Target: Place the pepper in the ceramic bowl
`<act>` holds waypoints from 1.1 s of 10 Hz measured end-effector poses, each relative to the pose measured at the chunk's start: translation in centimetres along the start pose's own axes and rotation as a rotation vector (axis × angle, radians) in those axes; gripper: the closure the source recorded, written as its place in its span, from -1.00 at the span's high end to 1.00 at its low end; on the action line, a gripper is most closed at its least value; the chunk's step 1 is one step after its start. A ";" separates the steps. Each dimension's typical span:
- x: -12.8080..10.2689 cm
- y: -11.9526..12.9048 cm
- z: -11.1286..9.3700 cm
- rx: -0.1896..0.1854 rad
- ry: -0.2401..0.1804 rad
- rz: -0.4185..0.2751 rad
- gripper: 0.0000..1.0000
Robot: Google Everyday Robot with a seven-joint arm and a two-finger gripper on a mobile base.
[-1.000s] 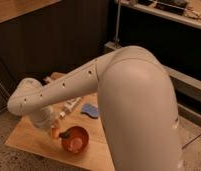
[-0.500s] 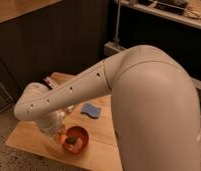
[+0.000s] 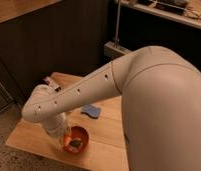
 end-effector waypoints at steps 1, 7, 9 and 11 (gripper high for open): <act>0.3 -0.1 0.2 -0.002 0.003 0.006 -1.00; 1.7 -0.8 1.2 -0.018 0.018 0.043 -1.00; 1.9 -0.9 1.7 -0.024 0.028 0.050 -1.00; 2.2 -1.2 2.4 -0.031 0.045 0.063 -1.00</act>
